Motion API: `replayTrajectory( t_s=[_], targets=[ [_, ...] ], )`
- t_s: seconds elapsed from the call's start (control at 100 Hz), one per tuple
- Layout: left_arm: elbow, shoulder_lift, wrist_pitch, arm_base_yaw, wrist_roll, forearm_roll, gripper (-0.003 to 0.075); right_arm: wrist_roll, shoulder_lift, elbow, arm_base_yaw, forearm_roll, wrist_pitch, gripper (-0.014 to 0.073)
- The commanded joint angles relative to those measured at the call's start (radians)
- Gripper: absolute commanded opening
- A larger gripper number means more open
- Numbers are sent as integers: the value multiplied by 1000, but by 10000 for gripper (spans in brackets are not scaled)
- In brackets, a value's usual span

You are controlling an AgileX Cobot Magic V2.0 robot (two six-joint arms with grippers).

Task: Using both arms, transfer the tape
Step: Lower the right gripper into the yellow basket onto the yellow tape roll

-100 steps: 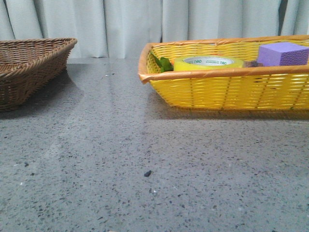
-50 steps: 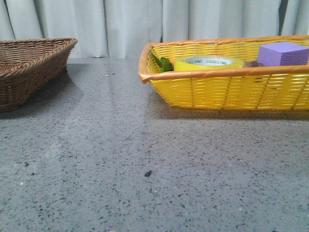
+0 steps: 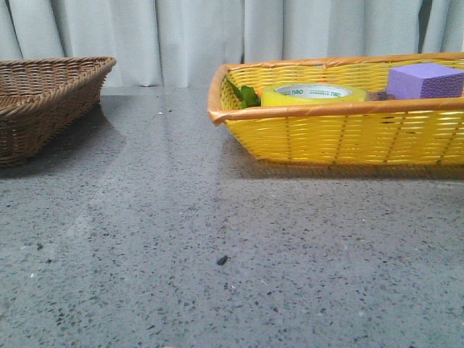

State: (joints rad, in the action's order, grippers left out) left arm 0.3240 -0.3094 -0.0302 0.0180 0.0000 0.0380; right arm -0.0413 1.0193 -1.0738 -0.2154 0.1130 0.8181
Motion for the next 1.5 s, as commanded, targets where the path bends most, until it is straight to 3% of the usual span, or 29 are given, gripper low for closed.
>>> replayTrajectory(
  t_s=[0.0,0.23,0.57,1.14,1.49],
  targets=[
    [40,-15,87,0,-9,2,-21,-12,82,-106,-45,0,1,395],
    [40,-15,87,0,-9,2,-21,-12,326,-313,-149,-5,75,395],
    [40,-15,87,0,-9,2,-21,-12,612,-530,-178,-8,181,395],
    [40,-15,87,0,-9,2,-21,-12,796,-602,-178,-8,239,390],
    [40,-15,87,0,-9,2,-21,-12,798,-602,-178,-8,230,181]
  ],
)
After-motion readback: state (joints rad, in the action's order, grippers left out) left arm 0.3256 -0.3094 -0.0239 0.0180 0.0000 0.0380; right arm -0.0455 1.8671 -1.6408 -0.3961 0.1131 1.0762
